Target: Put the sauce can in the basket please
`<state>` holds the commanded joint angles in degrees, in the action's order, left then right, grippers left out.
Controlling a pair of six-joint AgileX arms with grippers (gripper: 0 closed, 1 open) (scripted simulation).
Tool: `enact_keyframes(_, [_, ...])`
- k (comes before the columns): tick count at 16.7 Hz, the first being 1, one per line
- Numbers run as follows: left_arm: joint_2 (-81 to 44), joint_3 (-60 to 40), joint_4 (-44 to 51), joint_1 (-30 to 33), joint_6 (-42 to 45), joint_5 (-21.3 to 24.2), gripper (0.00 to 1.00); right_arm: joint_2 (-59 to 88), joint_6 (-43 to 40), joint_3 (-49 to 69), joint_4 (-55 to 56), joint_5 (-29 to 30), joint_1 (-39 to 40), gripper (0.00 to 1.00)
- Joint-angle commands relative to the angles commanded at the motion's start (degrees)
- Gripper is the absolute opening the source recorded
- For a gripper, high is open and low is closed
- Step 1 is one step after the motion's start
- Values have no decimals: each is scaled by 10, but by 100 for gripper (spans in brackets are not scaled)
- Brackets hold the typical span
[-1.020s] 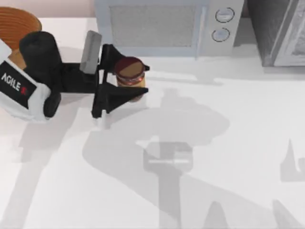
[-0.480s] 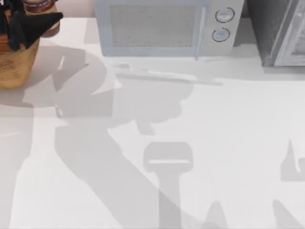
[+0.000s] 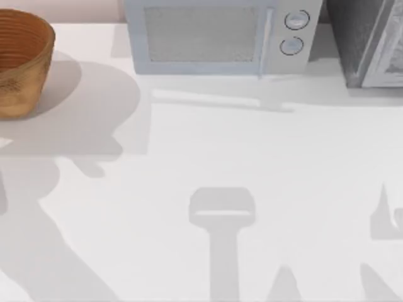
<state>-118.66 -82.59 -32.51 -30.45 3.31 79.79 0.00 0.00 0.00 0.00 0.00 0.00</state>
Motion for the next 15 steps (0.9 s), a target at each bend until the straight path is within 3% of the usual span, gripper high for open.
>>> enact_keyframes(7, [-3, -4, 3, -12, 3, -3, 0, 0, 0, 0, 0, 0, 0, 100])
enact_keyframes(15, [-54, -28, -42, 58, -13, -73, 0, 0, 0, 0, 0, 0, 0, 100])
